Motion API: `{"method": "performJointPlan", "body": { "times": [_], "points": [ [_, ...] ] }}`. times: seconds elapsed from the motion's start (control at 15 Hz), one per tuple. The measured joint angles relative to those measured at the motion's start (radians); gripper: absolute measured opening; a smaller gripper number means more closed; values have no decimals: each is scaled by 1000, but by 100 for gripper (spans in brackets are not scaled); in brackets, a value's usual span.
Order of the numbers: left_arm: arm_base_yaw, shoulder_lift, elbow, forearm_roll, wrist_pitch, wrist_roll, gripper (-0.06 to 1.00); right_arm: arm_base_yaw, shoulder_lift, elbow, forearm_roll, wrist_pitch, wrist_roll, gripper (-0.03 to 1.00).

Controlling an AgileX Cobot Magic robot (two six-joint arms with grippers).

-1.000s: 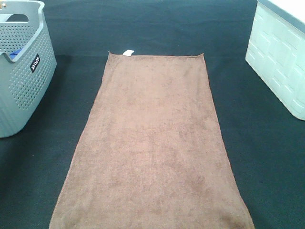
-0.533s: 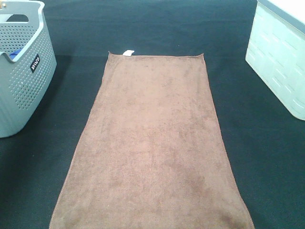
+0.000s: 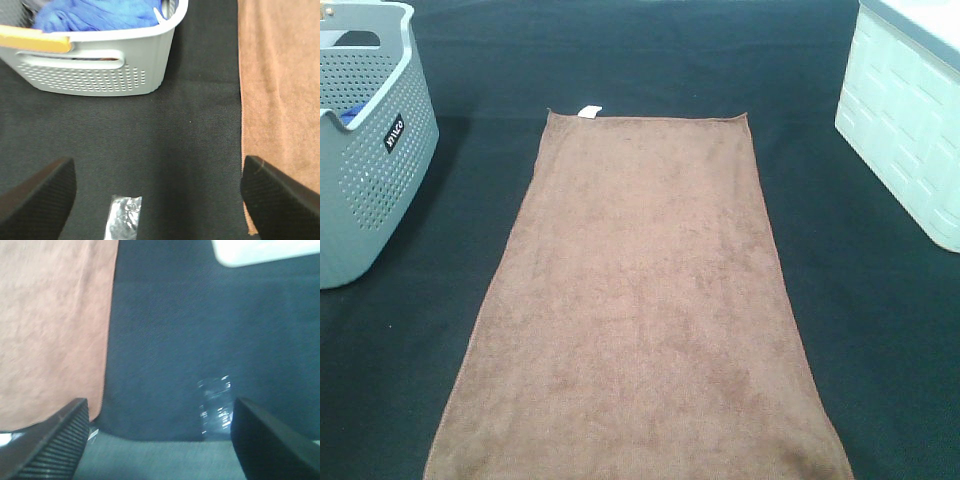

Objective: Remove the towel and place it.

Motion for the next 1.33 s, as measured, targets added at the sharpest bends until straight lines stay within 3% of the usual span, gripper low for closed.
{"method": "performJointPlan", "body": {
  "times": [0.2,0.47,0.6,0.67,0.8,1.13,1.27,1.33],
  "points": [
    [0,-277,116,29,30,0,84,0,-208,53,-56,0,0,76],
    [0,-559,189,29,144,0,84,0,-399,144,-62,2,-26,76],
    [0,-567,206,-5,173,39,84,0,-403,194,-61,-5,-65,75],
    [0,-568,207,-45,169,84,84,0,-403,221,-51,-112,-93,73],
    [0,-568,207,-45,173,77,84,0,-403,243,-51,-151,-101,73],
    [0,-568,207,-14,174,38,84,0,-403,243,-51,-156,-102,73],
    [0,-568,247,-50,64,56,84,0,-403,243,-51,-156,-102,73],
    [0,-568,247,-50,64,56,84,0,-403,243,-51,-156,-102,73]
  ]
}}
